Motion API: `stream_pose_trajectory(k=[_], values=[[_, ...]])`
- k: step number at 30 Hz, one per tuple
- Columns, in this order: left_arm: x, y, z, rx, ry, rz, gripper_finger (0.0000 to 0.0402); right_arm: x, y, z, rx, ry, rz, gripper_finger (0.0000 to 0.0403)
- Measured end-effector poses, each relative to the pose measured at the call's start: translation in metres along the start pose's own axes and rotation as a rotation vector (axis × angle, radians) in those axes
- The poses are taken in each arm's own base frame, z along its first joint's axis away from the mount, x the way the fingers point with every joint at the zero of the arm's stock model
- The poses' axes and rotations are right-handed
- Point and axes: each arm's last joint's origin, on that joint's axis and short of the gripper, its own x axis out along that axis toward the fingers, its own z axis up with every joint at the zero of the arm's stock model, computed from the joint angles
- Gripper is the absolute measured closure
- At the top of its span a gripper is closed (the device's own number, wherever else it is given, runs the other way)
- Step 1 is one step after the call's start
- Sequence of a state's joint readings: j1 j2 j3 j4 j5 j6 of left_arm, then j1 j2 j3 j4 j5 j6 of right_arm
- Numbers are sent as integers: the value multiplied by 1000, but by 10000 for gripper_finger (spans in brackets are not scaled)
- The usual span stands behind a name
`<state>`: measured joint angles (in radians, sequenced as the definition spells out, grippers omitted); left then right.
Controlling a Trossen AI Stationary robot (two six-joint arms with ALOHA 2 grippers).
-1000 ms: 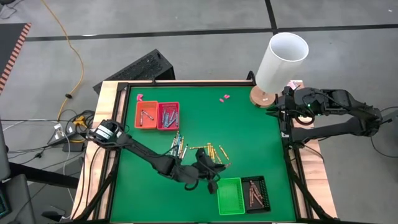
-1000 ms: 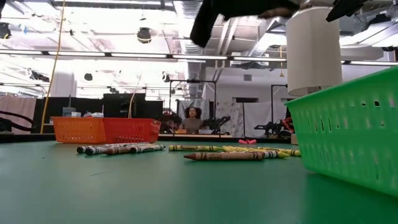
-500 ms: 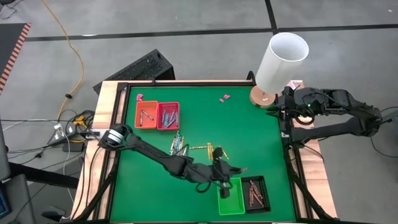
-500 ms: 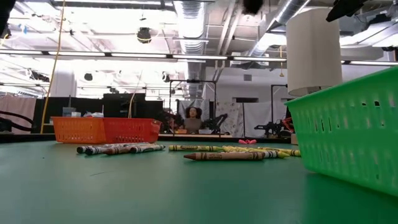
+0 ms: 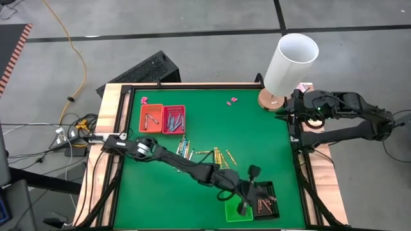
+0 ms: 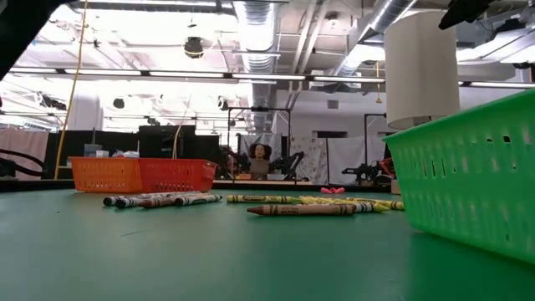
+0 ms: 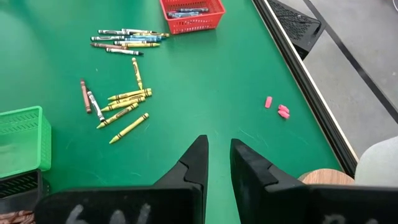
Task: Sort crayons
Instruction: Put the brown crayon into the black bin
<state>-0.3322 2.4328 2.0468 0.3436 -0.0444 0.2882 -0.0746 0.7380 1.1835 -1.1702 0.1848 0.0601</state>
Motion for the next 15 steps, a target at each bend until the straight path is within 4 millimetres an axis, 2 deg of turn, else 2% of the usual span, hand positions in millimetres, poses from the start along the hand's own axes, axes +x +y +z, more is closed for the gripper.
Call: stream_pose_trajectory(k=[8,15], values=[[10,8,-38,144,92,-69,401,0,0,0,0,4,0,335],[12,4,-52,391,85,-212,401,3,0,-2,-1,12,-1,335]])
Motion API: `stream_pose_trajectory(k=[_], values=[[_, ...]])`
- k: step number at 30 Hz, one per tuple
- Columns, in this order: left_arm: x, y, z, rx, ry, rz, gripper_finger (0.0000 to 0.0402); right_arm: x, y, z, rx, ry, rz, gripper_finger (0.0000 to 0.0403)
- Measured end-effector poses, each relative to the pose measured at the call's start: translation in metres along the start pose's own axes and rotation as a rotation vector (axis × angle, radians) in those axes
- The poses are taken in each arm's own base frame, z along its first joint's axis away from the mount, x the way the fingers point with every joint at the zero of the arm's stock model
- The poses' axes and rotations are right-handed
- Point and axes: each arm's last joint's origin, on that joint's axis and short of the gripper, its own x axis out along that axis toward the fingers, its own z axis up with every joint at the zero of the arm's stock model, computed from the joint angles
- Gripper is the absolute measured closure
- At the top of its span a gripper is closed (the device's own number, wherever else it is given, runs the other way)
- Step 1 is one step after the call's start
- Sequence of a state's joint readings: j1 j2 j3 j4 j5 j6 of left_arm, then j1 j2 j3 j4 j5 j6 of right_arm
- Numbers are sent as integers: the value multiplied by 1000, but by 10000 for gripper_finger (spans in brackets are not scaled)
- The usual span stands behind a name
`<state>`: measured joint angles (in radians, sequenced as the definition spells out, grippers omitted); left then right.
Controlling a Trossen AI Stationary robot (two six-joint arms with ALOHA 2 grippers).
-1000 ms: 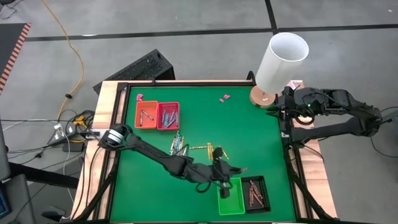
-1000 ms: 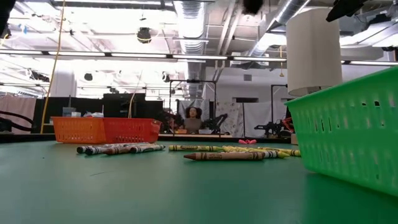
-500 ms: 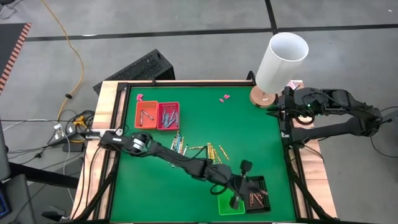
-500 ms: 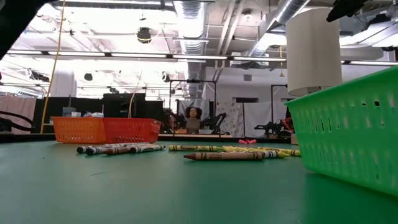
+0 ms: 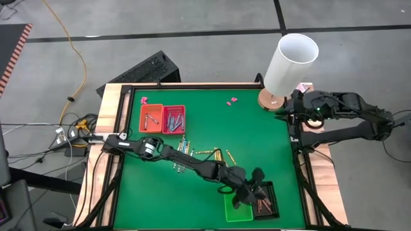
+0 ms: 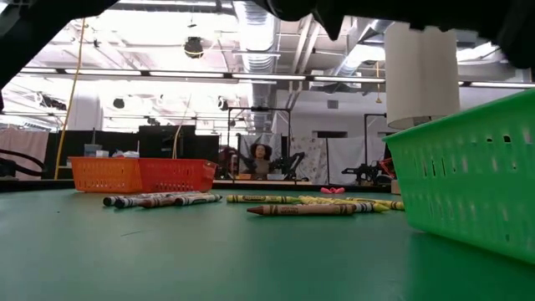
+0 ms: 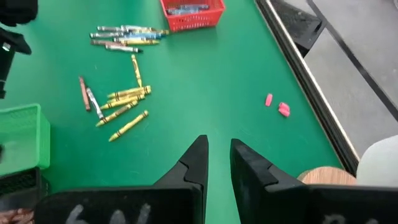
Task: Sort crayons
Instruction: Put the brown crayon into the black bin
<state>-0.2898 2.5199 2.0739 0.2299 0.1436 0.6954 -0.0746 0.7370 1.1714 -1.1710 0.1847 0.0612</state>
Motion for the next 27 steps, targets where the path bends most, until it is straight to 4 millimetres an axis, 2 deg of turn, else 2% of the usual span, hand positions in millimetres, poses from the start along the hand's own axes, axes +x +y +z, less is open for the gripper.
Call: stream_pose_trajectory(k=[5,20,27], values=[[2,-10,1,232,-11,-57,399,8,1,-5,-7,34,-2,335],[0,1,9,209,-84,36,400,9,2,-3,-11,8,-1,335],[1,-1,9,200,-79,27,401,9,2,0,-14,-22,0,335]])
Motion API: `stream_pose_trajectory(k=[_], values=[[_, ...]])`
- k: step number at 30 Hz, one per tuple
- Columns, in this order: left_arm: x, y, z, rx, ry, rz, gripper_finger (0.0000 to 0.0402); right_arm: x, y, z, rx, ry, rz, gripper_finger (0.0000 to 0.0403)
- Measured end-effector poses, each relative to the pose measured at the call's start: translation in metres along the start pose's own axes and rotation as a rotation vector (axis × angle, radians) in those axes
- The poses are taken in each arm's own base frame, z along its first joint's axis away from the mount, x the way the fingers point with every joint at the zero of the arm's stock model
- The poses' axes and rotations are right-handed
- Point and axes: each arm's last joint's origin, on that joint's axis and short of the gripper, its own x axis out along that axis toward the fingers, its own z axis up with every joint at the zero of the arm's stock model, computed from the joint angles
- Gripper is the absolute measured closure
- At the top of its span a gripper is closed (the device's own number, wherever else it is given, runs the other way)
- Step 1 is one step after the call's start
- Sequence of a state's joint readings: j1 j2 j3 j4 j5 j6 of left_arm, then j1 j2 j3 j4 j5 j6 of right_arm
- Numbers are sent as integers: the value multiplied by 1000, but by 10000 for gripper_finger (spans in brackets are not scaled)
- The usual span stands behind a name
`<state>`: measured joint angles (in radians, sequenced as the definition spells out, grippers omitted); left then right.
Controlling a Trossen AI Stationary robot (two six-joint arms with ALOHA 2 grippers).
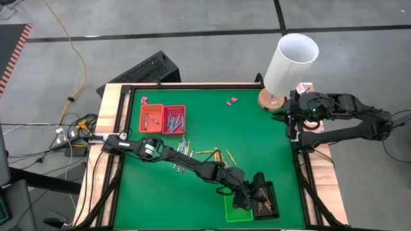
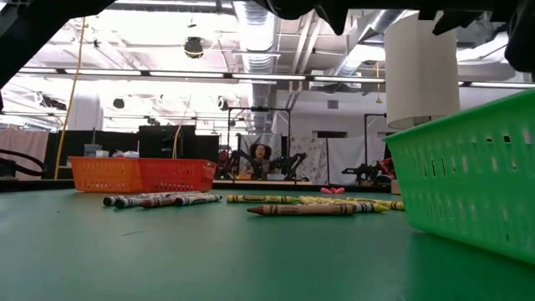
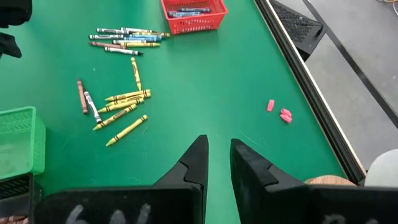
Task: Sort crayons
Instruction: Put the brown crayon into the black bin
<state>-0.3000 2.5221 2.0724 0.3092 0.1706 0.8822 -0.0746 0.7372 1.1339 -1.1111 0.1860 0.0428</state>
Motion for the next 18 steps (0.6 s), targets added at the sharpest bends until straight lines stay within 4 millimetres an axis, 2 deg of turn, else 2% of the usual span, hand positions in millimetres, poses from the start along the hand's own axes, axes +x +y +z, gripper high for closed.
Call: stream_pose_trajectory(k=[8,18], values=[[0,-1,0,-31,14,4,401,0,0,0,2,0,-1,335],[0,-9,-6,-90,66,-91,381,0,0,0,1,2,-2,335]])
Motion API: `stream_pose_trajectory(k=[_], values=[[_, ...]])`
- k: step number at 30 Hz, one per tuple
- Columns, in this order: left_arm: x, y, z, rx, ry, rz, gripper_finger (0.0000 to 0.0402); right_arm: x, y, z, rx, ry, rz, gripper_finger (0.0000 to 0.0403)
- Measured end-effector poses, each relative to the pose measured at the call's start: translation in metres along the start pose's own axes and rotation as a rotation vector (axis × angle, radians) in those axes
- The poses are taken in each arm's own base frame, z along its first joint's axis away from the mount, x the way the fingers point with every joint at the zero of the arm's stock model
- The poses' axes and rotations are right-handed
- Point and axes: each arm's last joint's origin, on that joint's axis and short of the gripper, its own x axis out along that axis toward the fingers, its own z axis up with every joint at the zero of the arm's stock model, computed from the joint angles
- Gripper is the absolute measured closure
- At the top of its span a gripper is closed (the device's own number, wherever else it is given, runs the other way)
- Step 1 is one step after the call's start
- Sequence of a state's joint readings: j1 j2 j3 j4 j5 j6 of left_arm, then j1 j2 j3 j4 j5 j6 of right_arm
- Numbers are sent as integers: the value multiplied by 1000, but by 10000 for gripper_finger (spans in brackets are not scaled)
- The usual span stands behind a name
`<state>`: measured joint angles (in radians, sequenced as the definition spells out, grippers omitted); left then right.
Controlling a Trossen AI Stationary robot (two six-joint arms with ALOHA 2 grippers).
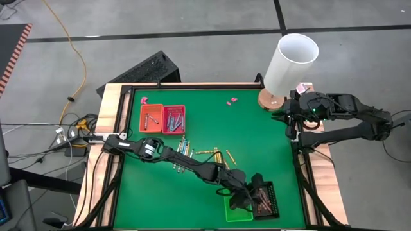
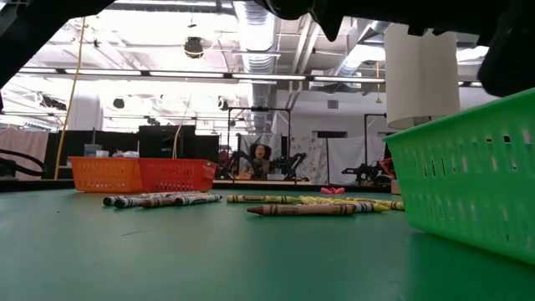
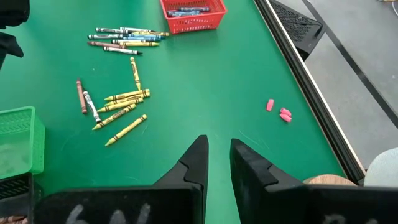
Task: Sort crayons
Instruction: Put the brown crayon into the black bin
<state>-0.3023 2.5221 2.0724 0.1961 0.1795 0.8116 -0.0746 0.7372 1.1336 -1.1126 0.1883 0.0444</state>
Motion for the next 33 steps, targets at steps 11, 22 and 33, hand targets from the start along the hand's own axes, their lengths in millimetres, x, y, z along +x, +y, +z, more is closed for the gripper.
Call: stream_pose_trajectory(k=[11,22,33], values=[[0,-1,-1,-81,13,-11,378,0,0,0,-1,1,0,335],[0,0,-1,-126,11,3,318,0,0,0,0,1,0,335],[-13,27,29,-506,24,415,297,0,0,0,-2,2,0,335]])
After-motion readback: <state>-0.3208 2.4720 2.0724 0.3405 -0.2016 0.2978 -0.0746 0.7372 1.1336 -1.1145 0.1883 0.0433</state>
